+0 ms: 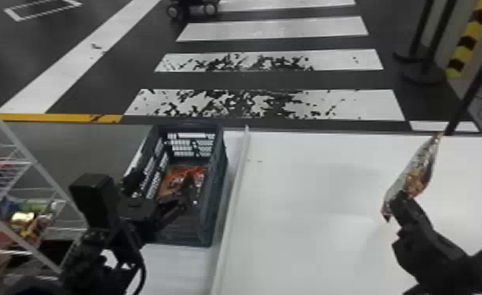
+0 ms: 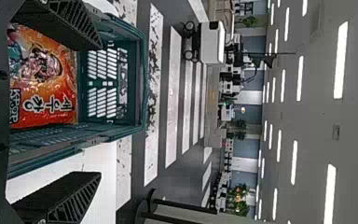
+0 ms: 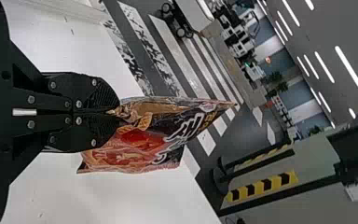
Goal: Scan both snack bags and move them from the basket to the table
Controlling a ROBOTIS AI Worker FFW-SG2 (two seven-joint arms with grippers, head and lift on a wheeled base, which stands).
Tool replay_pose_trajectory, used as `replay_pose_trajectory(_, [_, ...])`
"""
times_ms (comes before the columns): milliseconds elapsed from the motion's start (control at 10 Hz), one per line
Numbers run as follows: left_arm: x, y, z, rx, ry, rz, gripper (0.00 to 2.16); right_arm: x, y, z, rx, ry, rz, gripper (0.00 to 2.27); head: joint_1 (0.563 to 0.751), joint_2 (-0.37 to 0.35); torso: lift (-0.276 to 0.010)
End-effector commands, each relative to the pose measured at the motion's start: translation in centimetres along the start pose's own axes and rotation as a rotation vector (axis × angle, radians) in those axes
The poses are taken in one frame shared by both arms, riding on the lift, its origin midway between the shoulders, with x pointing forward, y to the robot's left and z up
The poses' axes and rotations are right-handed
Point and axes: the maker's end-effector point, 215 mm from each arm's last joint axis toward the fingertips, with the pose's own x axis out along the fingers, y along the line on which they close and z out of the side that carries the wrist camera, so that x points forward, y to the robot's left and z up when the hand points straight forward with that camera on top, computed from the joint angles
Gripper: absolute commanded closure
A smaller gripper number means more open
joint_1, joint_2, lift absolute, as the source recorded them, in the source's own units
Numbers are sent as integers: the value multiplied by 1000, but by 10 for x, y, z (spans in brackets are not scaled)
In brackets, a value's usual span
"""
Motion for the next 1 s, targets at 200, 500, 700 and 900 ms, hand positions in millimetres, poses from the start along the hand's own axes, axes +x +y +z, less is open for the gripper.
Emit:
replay_pose_trajectory(200, [4,-7,-3,-5,2,-10,26,1,-63,-13,165,33,-150,2246,695,66,-98])
replay_pose_trajectory(500, [8,-9,-8,-4,11,-14,26,-1,-103,-44,232,96,-242,2246,695,28,-98])
replay_pose_trajectory(700, [9,-9,-10,-4,14,-15,26,-9,-117,-54,243,115,-285,2250,695,14,-98])
replay_pose_trajectory(900, [14,-12,-11,-6,14,-20,26,-21,-121,-72,237,154,-316,2243,695,11,-98])
